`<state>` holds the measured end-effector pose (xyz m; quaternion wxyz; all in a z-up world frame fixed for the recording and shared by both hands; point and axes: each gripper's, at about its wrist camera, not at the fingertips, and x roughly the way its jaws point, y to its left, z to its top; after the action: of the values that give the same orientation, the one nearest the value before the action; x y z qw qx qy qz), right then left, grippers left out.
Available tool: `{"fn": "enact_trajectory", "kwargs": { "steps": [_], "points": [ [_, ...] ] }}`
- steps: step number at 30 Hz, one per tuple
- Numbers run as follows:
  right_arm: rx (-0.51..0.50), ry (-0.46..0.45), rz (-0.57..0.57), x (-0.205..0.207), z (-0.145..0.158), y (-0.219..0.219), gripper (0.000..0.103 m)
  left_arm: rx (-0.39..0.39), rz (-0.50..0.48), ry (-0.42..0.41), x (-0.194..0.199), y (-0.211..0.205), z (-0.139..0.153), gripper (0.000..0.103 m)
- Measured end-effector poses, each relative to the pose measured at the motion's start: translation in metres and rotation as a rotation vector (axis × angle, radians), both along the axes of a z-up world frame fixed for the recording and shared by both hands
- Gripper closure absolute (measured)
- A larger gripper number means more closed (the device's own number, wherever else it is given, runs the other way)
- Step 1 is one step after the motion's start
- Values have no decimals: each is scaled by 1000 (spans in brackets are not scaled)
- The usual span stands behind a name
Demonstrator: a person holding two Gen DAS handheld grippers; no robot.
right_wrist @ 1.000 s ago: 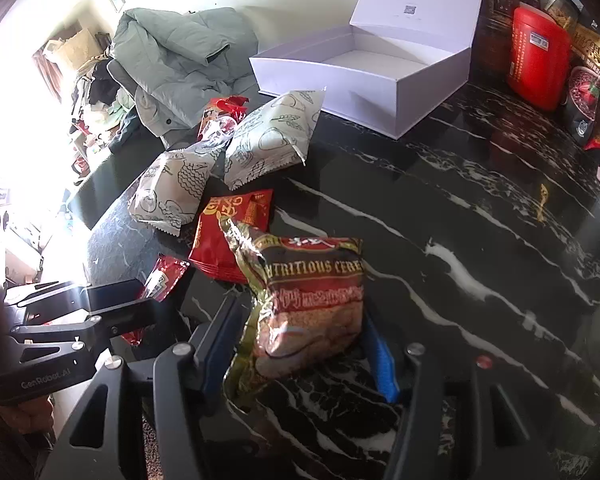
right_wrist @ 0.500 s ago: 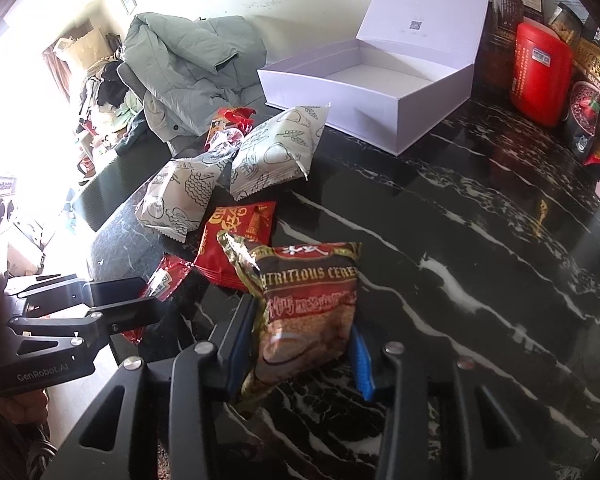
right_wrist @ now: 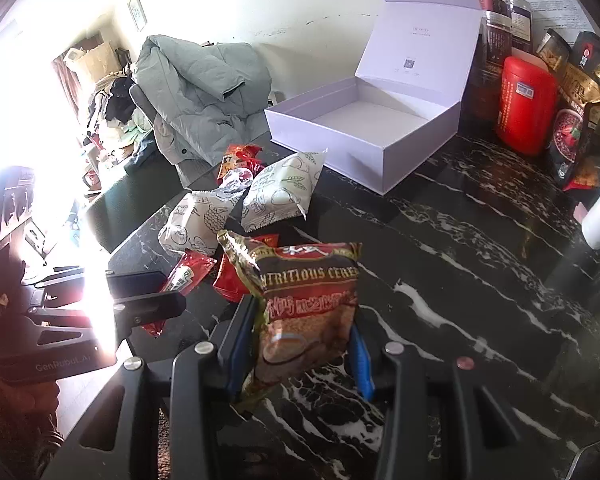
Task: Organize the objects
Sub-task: 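Carry the ketchup sachet and cereal packet with both grippers into the white box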
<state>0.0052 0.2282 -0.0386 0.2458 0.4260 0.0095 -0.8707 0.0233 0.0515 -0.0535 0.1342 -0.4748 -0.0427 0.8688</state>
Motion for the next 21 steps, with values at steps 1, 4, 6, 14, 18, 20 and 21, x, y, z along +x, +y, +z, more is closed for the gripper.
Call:
{"fn": "enact_trajectory", "kwargs": {
  "steps": [1,4,6,14,18,20,21],
  "points": [
    [-4,3,1,0,3,2,60,2,-5,4,-1,2,2,71],
    [-11,15,-3,1,9,6,60,4,-20,18,-5,7,8,71],
    [-5,30,-8,2,14,8,60,-4,-34,33,-8,11,13,71],
    [3,64,-31,-5,30,19,60,0,-89,64,-29,27,27,71],
    [6,79,-39,-13,37,21,60,5,-104,72,-41,31,32,71],
    [9,83,-41,-18,39,22,60,8,-108,75,-48,33,35,71],
    [11,85,-39,-21,40,22,60,11,-110,75,-52,33,36,71]
  ]
}}
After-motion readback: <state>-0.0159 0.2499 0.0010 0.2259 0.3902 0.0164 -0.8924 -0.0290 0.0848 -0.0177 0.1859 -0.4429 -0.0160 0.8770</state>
